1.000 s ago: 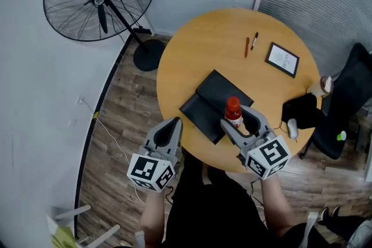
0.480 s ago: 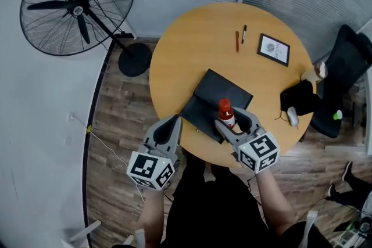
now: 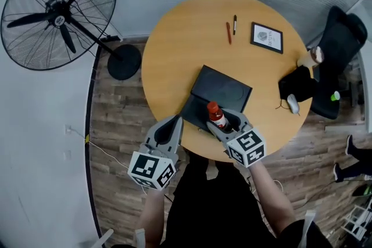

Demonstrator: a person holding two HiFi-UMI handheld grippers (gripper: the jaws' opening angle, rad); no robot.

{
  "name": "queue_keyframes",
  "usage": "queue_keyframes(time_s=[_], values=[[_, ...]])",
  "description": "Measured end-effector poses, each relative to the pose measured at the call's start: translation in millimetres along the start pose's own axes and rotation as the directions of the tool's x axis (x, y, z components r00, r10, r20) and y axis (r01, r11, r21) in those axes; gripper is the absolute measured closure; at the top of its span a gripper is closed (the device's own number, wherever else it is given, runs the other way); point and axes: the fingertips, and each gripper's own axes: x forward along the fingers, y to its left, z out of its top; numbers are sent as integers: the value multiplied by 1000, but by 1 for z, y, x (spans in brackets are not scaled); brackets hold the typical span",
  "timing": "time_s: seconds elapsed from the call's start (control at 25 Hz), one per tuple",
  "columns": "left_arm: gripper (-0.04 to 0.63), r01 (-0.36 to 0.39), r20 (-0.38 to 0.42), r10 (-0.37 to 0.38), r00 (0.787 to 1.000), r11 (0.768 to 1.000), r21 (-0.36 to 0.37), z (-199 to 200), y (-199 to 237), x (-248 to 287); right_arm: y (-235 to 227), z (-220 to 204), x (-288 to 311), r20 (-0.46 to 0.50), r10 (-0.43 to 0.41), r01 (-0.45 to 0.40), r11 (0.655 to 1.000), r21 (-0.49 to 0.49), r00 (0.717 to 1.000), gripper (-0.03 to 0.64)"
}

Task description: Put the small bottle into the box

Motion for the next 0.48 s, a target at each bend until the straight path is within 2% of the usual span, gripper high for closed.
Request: queue_keyframes(time_s=[0.48], values=[[600,46,-48,-46,998,999,3,-15,20,5,-4,-50,51,-137,-15,18,1000,21,990,388]])
